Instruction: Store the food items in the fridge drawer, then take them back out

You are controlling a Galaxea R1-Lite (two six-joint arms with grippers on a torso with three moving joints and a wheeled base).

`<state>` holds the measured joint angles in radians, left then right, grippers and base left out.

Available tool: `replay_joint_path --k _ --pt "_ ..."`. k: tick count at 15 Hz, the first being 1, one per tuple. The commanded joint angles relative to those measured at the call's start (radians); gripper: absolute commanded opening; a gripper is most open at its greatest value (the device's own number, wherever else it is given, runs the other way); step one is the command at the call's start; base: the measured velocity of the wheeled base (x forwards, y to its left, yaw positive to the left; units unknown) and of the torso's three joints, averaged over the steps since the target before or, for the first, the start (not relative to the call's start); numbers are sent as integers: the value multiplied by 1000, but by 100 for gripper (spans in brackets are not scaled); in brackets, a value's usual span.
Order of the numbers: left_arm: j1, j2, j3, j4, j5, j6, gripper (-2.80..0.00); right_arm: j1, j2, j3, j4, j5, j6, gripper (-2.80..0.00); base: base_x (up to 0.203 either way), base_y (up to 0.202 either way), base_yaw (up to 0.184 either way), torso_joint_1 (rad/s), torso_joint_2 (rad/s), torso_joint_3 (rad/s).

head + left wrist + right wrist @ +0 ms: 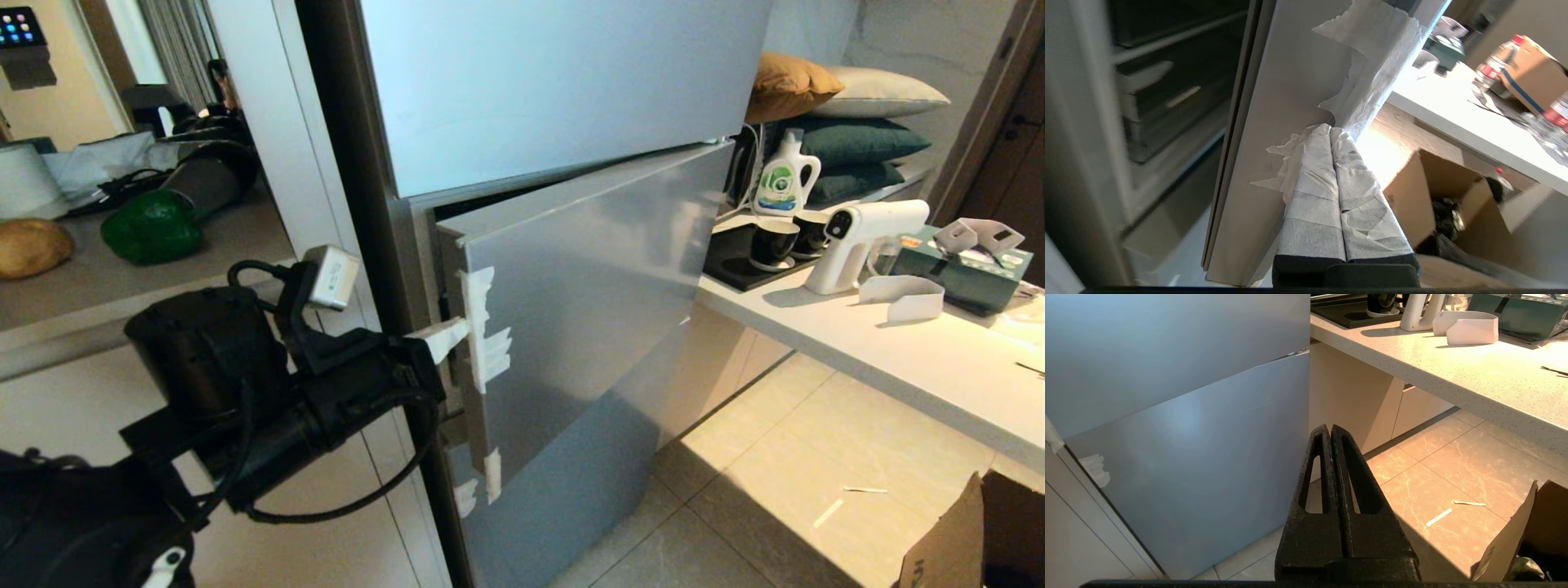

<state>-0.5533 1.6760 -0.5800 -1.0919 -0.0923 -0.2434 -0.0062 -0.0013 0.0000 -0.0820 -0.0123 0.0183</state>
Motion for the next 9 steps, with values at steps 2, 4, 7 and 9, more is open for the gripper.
replay_joint_path --k 2,4,7,9 --pt "-41 -1 5 -7 0 -2 -280 0 0 31 -1 0 0 -280 0 0 0 0 0 0" --pt "-89 -6 23 -8 0 -2 -280 0 0 31 -1 0 0 -280 0 0 0 0 0 0" --pt "-179 1 37 -8 7 -2 -280 0 0 31 -1 0 0 -280 0 0 0 0 0 0" --pt "-241 8 34 -8 11 -2 -280 0 0 31 -1 0 0 -280 0 0 0 0 0 0"
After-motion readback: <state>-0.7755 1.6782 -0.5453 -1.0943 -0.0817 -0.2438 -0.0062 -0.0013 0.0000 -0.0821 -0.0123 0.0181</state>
